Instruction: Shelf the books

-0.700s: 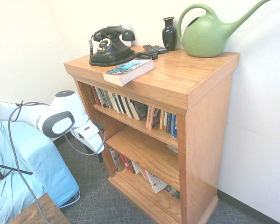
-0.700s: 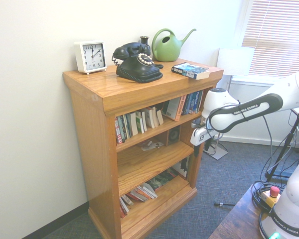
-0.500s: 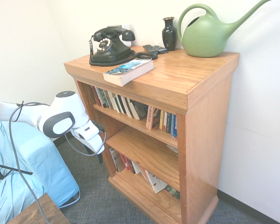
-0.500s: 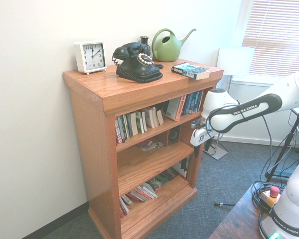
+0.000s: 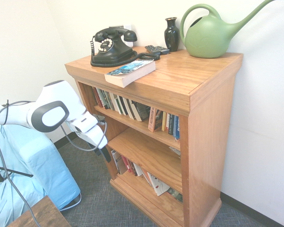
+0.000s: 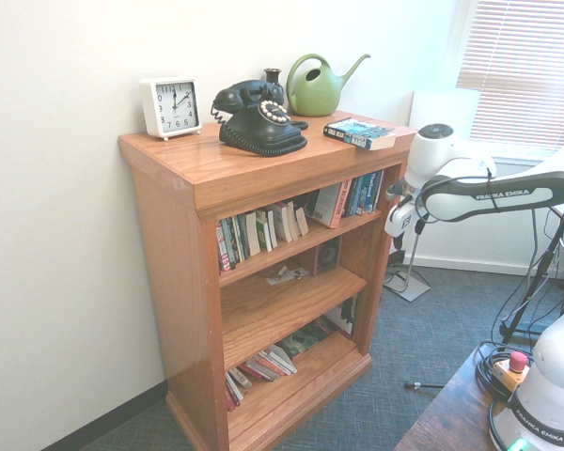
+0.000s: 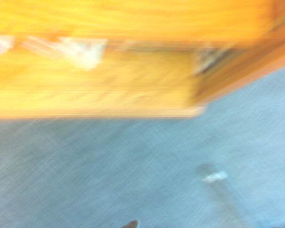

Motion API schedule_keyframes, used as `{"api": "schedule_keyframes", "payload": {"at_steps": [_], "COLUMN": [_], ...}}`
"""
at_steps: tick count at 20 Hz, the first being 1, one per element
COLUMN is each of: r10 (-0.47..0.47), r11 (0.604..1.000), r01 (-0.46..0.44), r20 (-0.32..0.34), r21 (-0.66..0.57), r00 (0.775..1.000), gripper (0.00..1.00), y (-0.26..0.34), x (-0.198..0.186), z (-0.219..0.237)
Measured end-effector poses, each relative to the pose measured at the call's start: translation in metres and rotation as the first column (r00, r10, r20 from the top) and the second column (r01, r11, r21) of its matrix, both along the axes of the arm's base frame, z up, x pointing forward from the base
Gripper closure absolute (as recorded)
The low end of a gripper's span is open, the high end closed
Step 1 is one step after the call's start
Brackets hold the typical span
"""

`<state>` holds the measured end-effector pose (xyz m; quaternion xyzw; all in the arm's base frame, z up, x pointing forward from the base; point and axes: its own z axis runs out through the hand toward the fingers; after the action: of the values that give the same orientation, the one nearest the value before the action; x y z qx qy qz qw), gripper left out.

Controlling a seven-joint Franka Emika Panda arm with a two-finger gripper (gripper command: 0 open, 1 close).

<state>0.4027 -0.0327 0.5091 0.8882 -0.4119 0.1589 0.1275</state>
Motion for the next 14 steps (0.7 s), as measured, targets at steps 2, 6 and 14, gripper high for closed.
{"api": "schedule_keyframes", "payload": {"at_steps": [2,6,14], "r10": [-0.008,-0.044,-0.145], "r11": [0.993,0.945,0.807], "r01": [0.011,0.050,0.077], "r20": [0.027,0.027,-0.070], "r21": [-0.115,-0.322,-0.586], "r00": [1.000,0.999,0.987], "gripper": [0.00,0.00,0.00], "y": [0.001,-0.003,0.040], "x": [-0.004,-0.005,0.017], "z": [0.050,0.117,0.142]}}
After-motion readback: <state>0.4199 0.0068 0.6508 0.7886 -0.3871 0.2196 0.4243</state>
